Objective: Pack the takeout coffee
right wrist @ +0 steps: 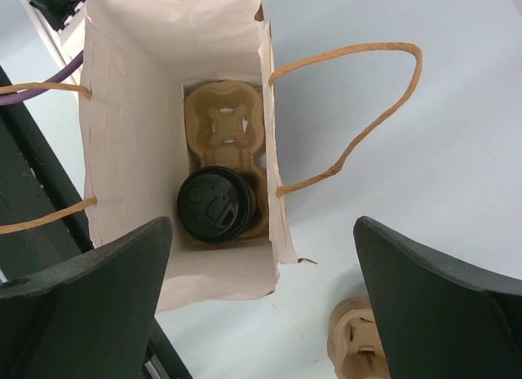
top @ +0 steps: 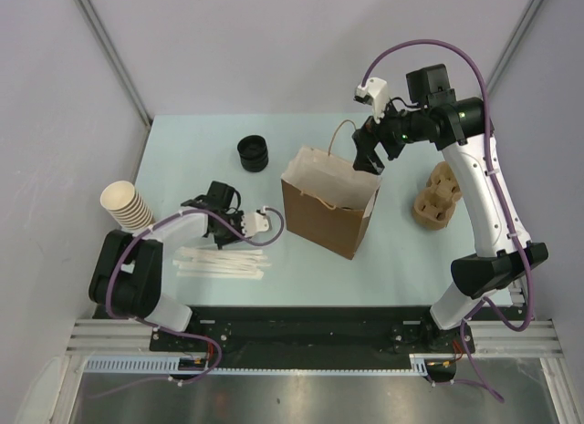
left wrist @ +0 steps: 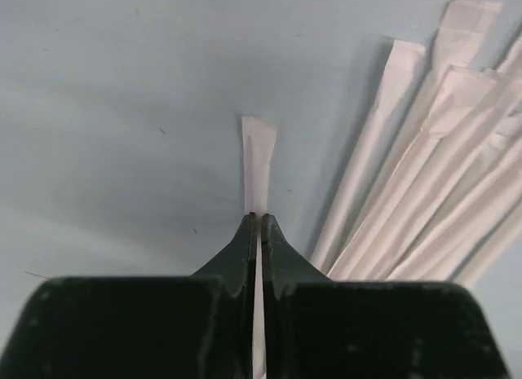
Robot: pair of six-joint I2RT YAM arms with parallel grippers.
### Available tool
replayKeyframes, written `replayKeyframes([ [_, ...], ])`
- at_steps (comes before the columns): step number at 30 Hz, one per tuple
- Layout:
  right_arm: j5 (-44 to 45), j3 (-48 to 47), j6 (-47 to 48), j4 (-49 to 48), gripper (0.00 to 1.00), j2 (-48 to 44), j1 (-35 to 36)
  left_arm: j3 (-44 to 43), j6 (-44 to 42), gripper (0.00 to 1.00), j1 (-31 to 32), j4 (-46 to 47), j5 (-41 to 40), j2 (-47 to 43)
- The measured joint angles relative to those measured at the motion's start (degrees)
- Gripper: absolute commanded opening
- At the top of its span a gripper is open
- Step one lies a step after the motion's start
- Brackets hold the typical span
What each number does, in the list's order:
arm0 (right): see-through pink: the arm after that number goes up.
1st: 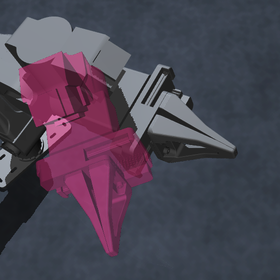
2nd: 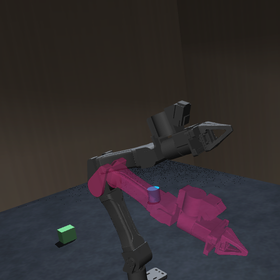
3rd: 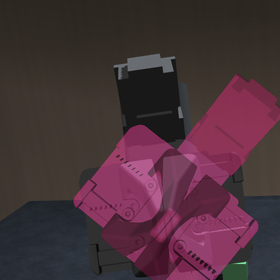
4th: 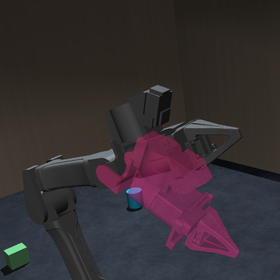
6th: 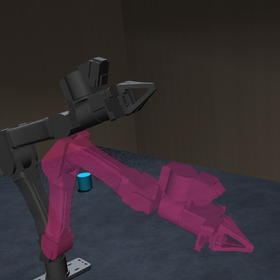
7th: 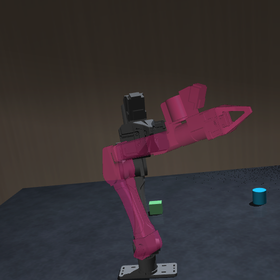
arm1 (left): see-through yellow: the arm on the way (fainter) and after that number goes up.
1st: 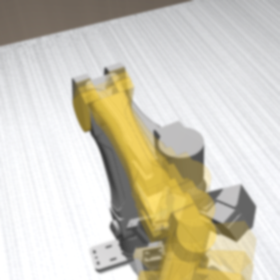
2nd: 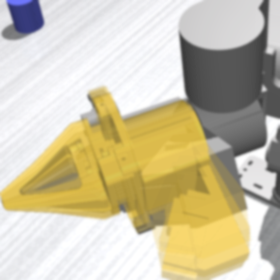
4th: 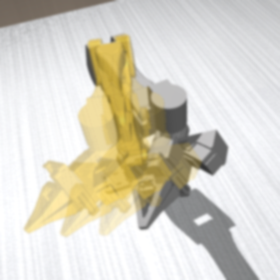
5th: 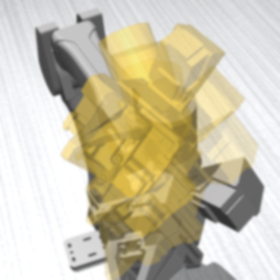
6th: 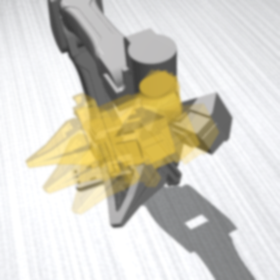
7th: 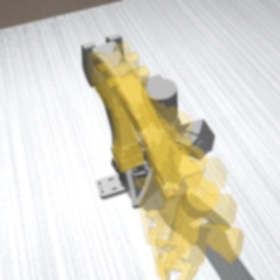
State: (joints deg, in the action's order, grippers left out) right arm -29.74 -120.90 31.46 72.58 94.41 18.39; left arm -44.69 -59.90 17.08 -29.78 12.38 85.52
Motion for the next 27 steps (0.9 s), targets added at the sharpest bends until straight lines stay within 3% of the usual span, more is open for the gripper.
replayKeyframes([
  [5, -0.02, -0.11, -0.48, -0.13, 0.99, 0.00, 0.00, -4.48, 1.44, 0.00, -0.76, -6.71, 1.27, -1.22],
  [20, -0.11, -0.63, -4.79, -3.26, 1.00, -0.37, -0.81, -33.81, 10.01, 0.00, -1.86, -18.58, 7.85, -3.89],
  [27, -0.55, -0.68, -6.29, -3.96, 1.00, -1.14, -1.79, -42.99, 15.54, 0.00, -1.88, -22.29, 12.59, -3.43],
])
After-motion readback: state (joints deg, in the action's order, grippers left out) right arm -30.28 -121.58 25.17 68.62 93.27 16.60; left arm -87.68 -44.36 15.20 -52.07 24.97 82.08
